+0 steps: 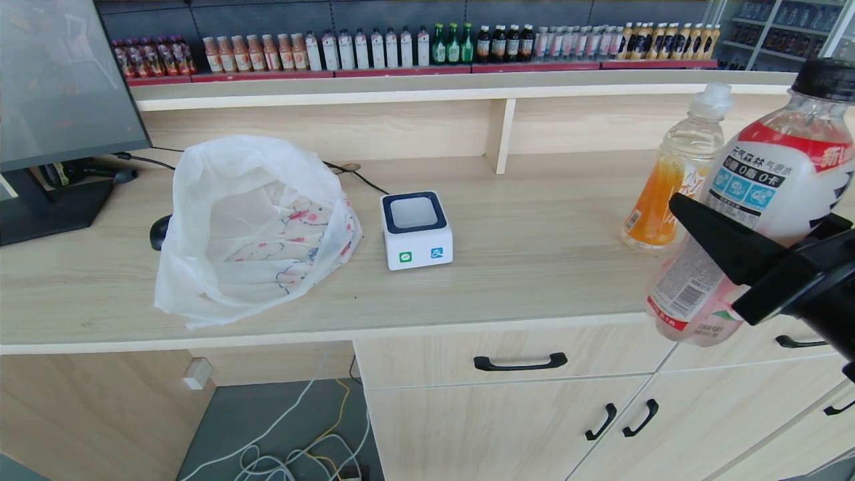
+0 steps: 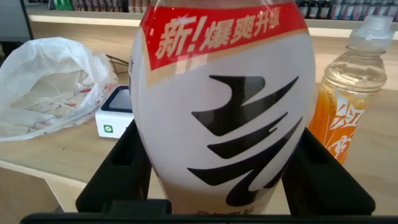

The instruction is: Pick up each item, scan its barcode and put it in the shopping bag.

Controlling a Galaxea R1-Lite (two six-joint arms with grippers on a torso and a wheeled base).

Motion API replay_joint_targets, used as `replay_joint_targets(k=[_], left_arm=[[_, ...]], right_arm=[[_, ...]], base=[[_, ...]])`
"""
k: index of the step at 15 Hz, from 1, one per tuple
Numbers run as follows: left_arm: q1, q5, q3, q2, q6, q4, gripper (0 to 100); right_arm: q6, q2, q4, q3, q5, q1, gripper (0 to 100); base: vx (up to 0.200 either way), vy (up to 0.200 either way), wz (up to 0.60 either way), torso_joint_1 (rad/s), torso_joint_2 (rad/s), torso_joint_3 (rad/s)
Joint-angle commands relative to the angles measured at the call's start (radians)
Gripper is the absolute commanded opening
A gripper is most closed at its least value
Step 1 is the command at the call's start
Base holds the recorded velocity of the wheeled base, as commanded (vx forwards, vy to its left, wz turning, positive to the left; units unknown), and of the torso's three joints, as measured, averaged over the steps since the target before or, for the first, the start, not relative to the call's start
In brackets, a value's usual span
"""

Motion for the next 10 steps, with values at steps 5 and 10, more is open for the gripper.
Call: replay_joint_targets(k=[5,10], left_arm=[[0.0,0.0,0.0,0.0,0.0,0.0,100],[0.0,0.0,0.0,0.0,0.0,0.0,100]], right_arm=[[-0.002,0.004,-0.001,-0.022,0.001,-0.001,0],[-0.002,0.004,-0.001,-0.02,0.001,0.001,0]], base=[[0.0,0.2,0.0,0.006,0.0,0.005],[0.0,0.2,0.0,0.005,0.0,0.001]])
